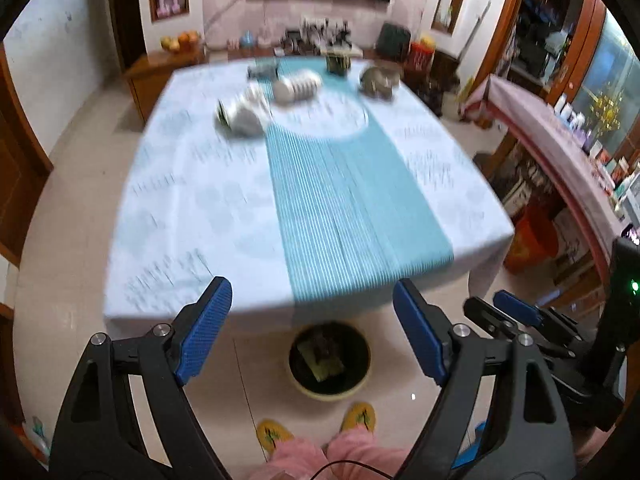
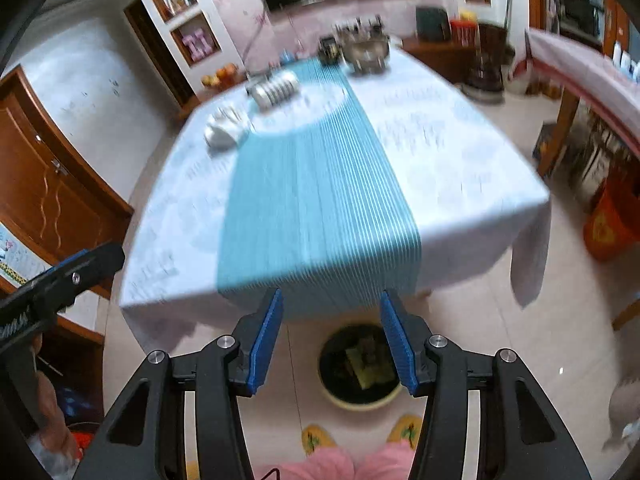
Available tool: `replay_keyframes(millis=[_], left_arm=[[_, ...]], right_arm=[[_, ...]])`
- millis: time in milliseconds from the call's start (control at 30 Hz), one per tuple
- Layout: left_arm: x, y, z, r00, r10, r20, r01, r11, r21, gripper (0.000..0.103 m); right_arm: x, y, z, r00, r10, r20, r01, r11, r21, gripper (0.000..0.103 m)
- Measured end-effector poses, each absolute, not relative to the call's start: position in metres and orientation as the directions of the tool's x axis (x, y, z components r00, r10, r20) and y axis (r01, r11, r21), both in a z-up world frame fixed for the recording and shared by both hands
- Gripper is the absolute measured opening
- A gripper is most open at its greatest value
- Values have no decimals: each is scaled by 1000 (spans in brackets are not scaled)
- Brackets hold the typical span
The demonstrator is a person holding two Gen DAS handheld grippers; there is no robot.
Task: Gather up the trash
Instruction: 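Raise both tools and move them back over the table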
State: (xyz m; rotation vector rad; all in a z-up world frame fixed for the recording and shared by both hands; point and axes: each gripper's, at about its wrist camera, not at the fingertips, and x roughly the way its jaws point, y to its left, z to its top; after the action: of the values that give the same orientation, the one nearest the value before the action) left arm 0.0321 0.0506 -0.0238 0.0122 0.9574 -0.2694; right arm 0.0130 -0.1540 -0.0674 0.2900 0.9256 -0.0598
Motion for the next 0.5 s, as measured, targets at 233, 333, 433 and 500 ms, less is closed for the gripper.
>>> replay_keyframes(millis=[233, 333, 433, 500], left_arm=[[48, 78, 46, 621, -251, -743, 247, 962, -119, 81], [61, 87, 66, 648, -262, -716, 269, 957, -107, 81], [73, 91, 78, 668, -266, -695, 277, 956, -100, 81], [83, 93, 88, 674, -274, -686, 279, 954, -107, 81]], right_arm=[[24, -126, -12, 695, 3, -719, 182, 967, 180, 51], [37, -120, 6, 729, -25, -685, 192, 967, 170, 51], [50, -118, 24, 753, -51, -656, 198, 968, 152, 51], [59, -116, 35, 763, -62, -643, 196, 971, 139, 51]])
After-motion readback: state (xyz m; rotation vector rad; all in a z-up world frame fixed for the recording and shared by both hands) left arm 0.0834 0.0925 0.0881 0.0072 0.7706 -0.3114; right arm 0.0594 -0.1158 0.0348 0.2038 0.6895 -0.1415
